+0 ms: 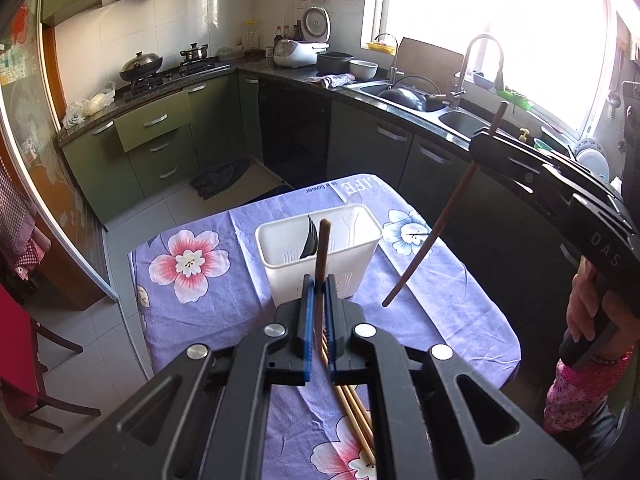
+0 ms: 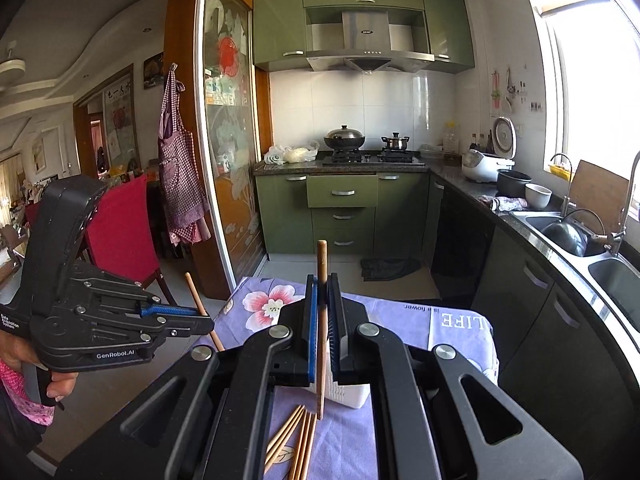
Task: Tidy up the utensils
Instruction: 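Insert the chopstick into the holder with the left tool while the right tool inserts its chopstick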
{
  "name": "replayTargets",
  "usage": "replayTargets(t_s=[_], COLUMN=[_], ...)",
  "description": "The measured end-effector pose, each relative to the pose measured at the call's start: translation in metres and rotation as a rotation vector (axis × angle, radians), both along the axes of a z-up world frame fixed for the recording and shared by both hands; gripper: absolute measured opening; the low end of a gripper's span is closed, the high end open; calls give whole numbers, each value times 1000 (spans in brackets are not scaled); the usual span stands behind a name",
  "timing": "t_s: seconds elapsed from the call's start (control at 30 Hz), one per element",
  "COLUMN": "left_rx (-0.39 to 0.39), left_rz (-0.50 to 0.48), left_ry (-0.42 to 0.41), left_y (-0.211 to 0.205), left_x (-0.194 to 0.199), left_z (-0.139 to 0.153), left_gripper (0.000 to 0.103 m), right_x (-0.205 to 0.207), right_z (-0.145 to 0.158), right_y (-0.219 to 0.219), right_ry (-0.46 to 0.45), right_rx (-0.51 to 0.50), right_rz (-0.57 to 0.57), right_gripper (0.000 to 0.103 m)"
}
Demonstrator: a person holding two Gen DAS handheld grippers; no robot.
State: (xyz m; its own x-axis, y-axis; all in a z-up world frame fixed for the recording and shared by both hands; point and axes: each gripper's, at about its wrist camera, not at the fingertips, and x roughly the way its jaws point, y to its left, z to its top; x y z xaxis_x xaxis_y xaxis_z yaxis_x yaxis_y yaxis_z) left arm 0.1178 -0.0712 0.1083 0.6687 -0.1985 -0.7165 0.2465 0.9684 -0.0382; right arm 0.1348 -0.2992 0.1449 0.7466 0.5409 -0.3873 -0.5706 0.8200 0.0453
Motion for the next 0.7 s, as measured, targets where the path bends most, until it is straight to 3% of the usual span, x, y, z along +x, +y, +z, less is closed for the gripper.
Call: replayTargets(t_s=[0.23,0.4,0.53,0.7], left_rx=[-12,-13,-8,3], left_rz=[-15,9,45,77], left_ry=[-64,-120,-141,-82], left_y=[-6,-6,-6,-5], left_x=[15,33,57,93], left_z=[50,77,82,53], left_gripper=[5,5,5,5], right_x=[33,68,97,119], right_z=[43,53,45,5], right_y=[11,19,26,31], right_ry=[-28,-31,-16,41], right_rx=[32,48,56,58], right_rz=[-33,-61,-79,-84], right_gripper=[6,6,6,6])
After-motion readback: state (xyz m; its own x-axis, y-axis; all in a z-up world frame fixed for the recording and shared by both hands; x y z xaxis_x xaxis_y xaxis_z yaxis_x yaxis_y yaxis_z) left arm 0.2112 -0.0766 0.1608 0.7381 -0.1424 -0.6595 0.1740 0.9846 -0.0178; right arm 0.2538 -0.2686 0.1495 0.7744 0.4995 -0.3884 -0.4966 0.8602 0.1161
